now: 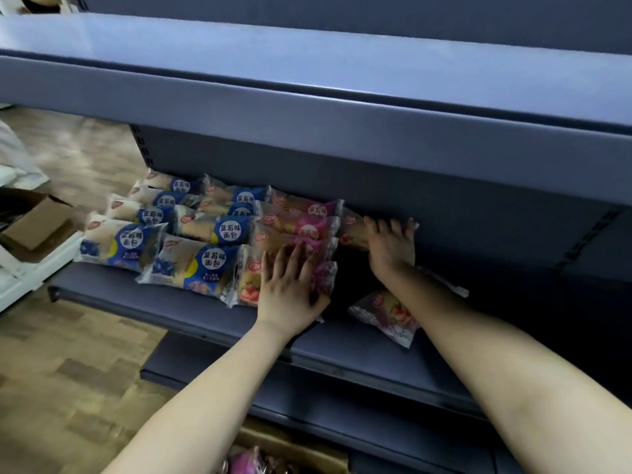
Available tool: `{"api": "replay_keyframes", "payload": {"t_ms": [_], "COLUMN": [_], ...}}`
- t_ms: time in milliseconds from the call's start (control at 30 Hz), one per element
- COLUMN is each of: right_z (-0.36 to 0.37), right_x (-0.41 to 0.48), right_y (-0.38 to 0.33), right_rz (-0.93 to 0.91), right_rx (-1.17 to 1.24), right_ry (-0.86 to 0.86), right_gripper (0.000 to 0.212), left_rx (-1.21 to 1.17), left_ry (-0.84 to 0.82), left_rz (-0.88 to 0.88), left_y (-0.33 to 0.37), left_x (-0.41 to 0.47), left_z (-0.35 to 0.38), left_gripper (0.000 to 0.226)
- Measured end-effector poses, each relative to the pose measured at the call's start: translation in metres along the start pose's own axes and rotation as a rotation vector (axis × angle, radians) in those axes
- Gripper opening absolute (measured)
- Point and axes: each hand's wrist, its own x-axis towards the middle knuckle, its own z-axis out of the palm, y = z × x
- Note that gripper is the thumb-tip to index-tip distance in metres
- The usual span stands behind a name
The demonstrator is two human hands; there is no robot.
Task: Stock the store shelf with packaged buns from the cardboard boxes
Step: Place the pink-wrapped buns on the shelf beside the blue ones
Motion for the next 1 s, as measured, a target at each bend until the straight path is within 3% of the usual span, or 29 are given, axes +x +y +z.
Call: {"api": "replay_keyframes", "payload": {"t_ms": [200,400,533,733,1000], "right_z": [0.014,0.022,0.017,0.005,-0.023], "right_x": [0.011,0.016,0.021,0.014,-0.032], "right_y": [-0.001,-0.001,-0.003,0.005,0.054], "right_rz": [0.063,0.065,0.089,0.002,0.0], "right_rx": [-0.007,0.134,0.181,0.101,0.022], "right_ry": [-0.007,0.04,-0.003,-0.027,0.031], "right_gripper": [0.054,0.066,0.064,0.084,0.071], "left_rx": [0.008,0.009,0.005,0.01,0.007], "left_ry": [-0.001,-0.024,-0.044,-0.064,-0.13], "left_rz": [-0.019,-0.034,-0.038,-0.036,-0.013], "left_y": [0.0,0.001,0.001,0.001,0.001], "left_x": [0.0,0.001,0.002,0.003,0.003], "left_z": [0.002,0.001,0.0,0.0,-0.007], "left_gripper": [0.069,0.07,0.072,0.075,0.082]}}
